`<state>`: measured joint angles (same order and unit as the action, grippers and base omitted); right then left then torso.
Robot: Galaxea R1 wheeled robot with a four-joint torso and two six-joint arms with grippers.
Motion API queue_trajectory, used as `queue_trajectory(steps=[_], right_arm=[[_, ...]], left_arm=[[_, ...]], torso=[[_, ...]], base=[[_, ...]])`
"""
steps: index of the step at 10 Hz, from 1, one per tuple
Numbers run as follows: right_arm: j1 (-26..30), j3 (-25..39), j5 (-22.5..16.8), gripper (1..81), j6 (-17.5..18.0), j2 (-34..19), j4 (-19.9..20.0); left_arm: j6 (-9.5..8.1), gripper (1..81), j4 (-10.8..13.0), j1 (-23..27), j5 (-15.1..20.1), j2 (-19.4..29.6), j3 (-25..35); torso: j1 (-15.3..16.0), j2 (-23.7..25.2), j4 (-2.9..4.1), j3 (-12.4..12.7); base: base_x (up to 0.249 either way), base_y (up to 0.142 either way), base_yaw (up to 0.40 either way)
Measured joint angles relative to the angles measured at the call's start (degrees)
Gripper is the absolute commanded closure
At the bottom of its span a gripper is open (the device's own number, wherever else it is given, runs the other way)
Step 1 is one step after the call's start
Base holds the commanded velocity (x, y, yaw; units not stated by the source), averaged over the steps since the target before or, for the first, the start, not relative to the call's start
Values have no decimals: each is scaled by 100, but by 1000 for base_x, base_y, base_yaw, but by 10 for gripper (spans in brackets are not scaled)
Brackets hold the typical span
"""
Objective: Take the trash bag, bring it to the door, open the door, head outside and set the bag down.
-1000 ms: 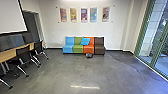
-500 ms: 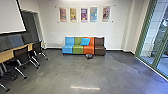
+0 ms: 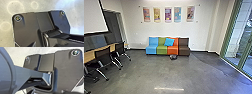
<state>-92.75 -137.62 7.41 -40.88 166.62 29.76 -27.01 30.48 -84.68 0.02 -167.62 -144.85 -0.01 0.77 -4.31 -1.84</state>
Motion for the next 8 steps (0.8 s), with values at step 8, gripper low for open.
queue_trajectory(steps=[8], right_arm=[[-11, 2, 0, 10, -2, -24, 0]], left_arm=[[0, 10, 17, 4, -2, -77, 0]], torso=[[1, -2, 0, 0]], base=[[151, -53, 0]])
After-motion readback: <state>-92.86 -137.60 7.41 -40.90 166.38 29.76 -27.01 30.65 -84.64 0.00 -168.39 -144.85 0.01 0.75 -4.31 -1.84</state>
